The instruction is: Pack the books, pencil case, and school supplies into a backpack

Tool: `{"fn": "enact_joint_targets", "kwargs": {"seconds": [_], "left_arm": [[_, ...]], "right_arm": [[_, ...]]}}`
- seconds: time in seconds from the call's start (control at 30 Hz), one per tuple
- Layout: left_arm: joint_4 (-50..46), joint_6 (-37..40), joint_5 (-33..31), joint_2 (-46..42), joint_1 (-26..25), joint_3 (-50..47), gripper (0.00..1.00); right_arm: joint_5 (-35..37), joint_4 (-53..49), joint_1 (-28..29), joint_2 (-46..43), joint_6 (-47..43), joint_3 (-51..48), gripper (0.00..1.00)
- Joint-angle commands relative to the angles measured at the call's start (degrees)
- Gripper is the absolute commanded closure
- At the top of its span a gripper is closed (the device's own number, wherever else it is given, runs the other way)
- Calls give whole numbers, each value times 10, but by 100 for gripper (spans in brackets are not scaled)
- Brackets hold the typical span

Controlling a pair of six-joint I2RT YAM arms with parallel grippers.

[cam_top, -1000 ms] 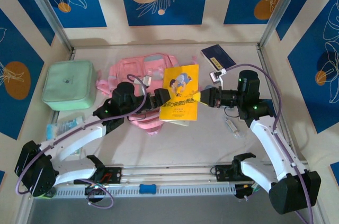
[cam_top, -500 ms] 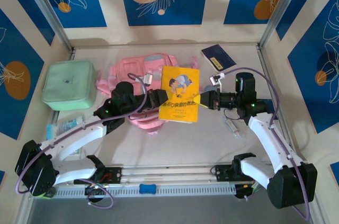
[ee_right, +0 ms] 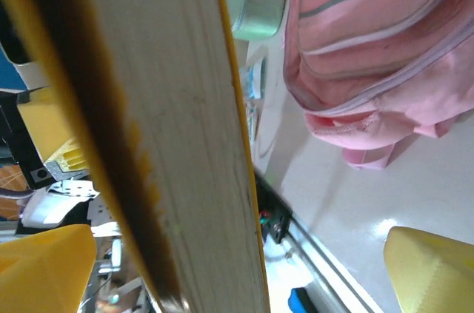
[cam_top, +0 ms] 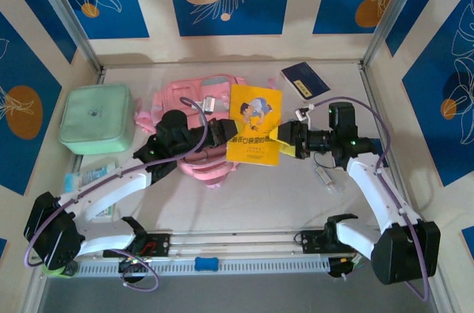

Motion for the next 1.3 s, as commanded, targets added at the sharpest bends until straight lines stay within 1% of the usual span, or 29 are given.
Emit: {"fn": "enact_joint_targets", "kwargs": {"seconds": [0.0,0.03,0.07,0.17,0.27,0.33,0.4,0.47,0.57,0.63,0.73,0.77,0.8,0.83,0.87,0.9,0.93,0.97,1.03,1.1,1.13,1.17,1.23,1.27], "left_arm": [[61,-8,-11,9,-7,34,100],[45,1,-15,11,-6,39,100],[27,9,-21,11,-6,44,100],[-14,26,-41,12,-6,50,100],[-48,48,-59,11,-6,52,100],[-68,59,-71,10,-6,49,100],[-75,63,-78,11,-5,44,100],[-88,74,-81,13,-4,45,100],[-82,79,-75,16,-4,39,100],[-90,85,-72,15,-4,41,100],[-127,109,-77,13,-3,52,100],[-133,116,-77,11,-4,53,99],[-138,124,-73,9,-3,53,94],[-143,136,-64,7,0,56,87],[-156,155,-57,6,3,61,78],[-190,182,-58,4,9,69,72],[-238,225,-78,1,11,82,69],[-293,268,-109,-1,12,98,68],[-398,396,-163,2,10,132,74],[-467,500,-212,19,11,152,73],[-495,545,-238,33,11,159,70],[-512,572,-258,46,10,162,67],[-517,634,-286,78,10,154,65],[-521,649,-292,94,11,158,65]], "right_arm": [[-77,120,24,-9,84,-10,1],[-80,155,34,-17,108,-13,1],[-77,167,40,-25,117,-11,1],[-69,176,44,-40,140,-5,0],[-61,166,43,-45,147,0,9],[-52,142,43,-45,134,9,19],[-44,127,43,-44,128,13,26],[-37,120,44,-40,127,16,37],[-15,91,49,-32,106,23,58],[4,66,49,-26,92,27,74],[16,46,48,-14,74,32,91],[21,36,48,-11,66,35,96],[30,23,48,-8,55,40,100],[37,6,47,-5,41,46,100],[48,-18,45,-1,26,56,100],[65,-49,43,2,5,67,100],[85,-80,40,5,-16,78,100],[100,-104,36,7,-30,86,100],[120,-138,23,7,-50,92,100],[127,-157,8,3,-59,87,100],[136,-170,1,1,-61,84,100],[138,-175,-7,-1,-63,79,100],[147,-187,-24,-5,-64,67,100],[154,-194,-31,-6,-65,62,100]]}}
